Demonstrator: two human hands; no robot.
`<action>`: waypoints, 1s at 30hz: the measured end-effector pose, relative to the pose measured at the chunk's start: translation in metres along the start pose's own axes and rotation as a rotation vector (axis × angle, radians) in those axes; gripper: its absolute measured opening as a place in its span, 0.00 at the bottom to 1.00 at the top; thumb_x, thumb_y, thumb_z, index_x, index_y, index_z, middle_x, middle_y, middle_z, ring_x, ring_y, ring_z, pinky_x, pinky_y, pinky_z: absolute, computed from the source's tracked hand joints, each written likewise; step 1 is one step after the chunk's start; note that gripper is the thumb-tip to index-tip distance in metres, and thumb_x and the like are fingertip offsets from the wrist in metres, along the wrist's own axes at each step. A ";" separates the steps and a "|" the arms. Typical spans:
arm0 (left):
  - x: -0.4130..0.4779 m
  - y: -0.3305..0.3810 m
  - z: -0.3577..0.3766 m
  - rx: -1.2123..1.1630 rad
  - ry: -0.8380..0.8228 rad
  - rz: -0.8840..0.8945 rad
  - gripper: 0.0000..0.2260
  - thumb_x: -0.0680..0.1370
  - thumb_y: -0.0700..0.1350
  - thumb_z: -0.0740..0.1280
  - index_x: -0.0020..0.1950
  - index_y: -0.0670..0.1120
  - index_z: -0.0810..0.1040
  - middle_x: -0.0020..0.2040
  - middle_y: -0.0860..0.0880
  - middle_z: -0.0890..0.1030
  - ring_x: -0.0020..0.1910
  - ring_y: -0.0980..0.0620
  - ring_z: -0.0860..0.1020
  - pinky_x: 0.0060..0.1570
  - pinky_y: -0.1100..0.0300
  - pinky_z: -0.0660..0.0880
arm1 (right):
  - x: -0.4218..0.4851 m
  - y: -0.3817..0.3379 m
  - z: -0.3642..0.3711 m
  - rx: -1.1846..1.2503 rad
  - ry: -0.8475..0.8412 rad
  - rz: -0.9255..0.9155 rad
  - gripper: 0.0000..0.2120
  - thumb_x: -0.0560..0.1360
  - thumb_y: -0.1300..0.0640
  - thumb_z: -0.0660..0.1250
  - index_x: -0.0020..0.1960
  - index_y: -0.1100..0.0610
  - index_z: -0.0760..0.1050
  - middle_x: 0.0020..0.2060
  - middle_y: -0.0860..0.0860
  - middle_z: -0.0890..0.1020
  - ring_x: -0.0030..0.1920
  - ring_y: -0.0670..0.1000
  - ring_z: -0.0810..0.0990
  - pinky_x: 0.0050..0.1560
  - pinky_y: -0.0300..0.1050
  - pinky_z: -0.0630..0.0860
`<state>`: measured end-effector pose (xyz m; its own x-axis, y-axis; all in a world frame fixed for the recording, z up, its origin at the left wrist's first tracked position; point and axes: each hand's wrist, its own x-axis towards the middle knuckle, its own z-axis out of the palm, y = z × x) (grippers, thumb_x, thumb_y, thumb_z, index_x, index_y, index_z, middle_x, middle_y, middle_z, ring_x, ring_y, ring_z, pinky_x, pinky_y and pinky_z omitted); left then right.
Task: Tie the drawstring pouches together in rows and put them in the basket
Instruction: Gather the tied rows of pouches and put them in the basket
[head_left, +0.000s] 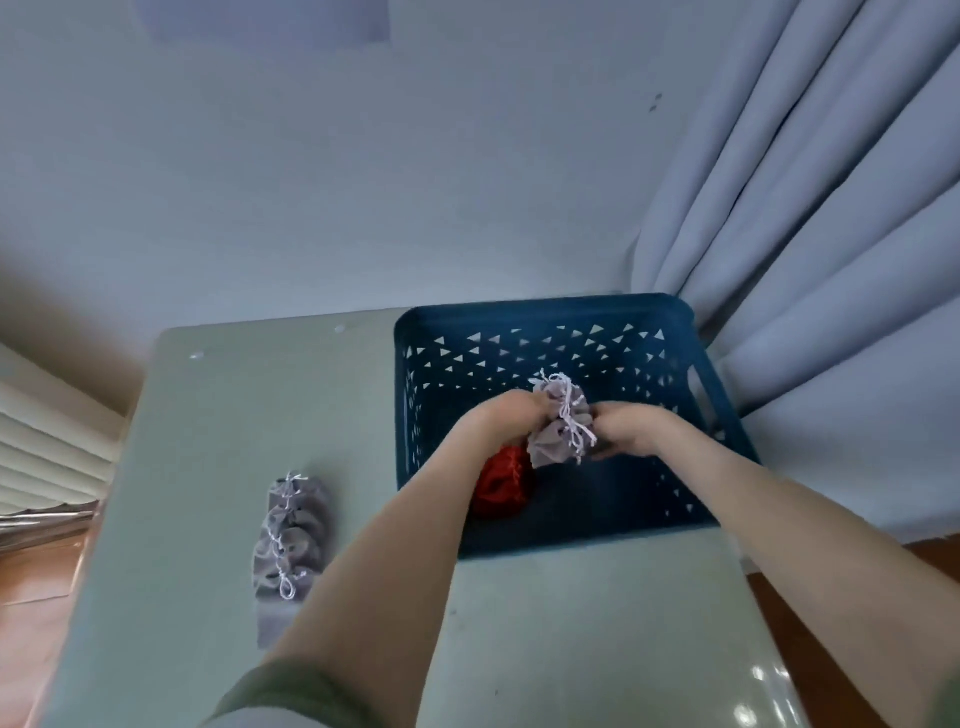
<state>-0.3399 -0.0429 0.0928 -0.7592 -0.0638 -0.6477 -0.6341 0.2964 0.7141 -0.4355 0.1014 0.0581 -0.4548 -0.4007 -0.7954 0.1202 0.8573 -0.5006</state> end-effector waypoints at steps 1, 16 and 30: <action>0.016 0.003 0.006 0.132 -0.019 -0.027 0.18 0.83 0.47 0.54 0.65 0.39 0.74 0.63 0.41 0.77 0.57 0.44 0.76 0.62 0.50 0.70 | 0.013 0.007 -0.003 -0.026 -0.007 0.067 0.07 0.78 0.62 0.61 0.54 0.57 0.75 0.44 0.53 0.81 0.42 0.49 0.79 0.43 0.43 0.77; 0.039 -0.011 0.014 0.644 0.152 -0.071 0.18 0.80 0.50 0.58 0.68 0.46 0.70 0.67 0.42 0.69 0.68 0.40 0.61 0.64 0.48 0.62 | 0.018 -0.013 0.008 -0.727 0.152 0.260 0.31 0.74 0.57 0.70 0.71 0.64 0.60 0.62 0.58 0.73 0.54 0.53 0.75 0.51 0.43 0.74; -0.159 -0.073 -0.030 0.116 0.688 0.402 0.20 0.74 0.29 0.53 0.59 0.43 0.78 0.58 0.48 0.80 0.56 0.53 0.76 0.50 0.77 0.64 | -0.138 -0.092 0.143 -0.257 0.564 -0.603 0.16 0.78 0.58 0.64 0.65 0.57 0.71 0.56 0.51 0.76 0.53 0.48 0.73 0.55 0.41 0.70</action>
<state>-0.1773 -0.0828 0.1519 -0.8702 -0.4925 -0.0115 -0.3026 0.5160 0.8013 -0.2575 0.0318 0.1646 -0.7552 -0.6484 -0.0965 -0.4545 0.6239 -0.6358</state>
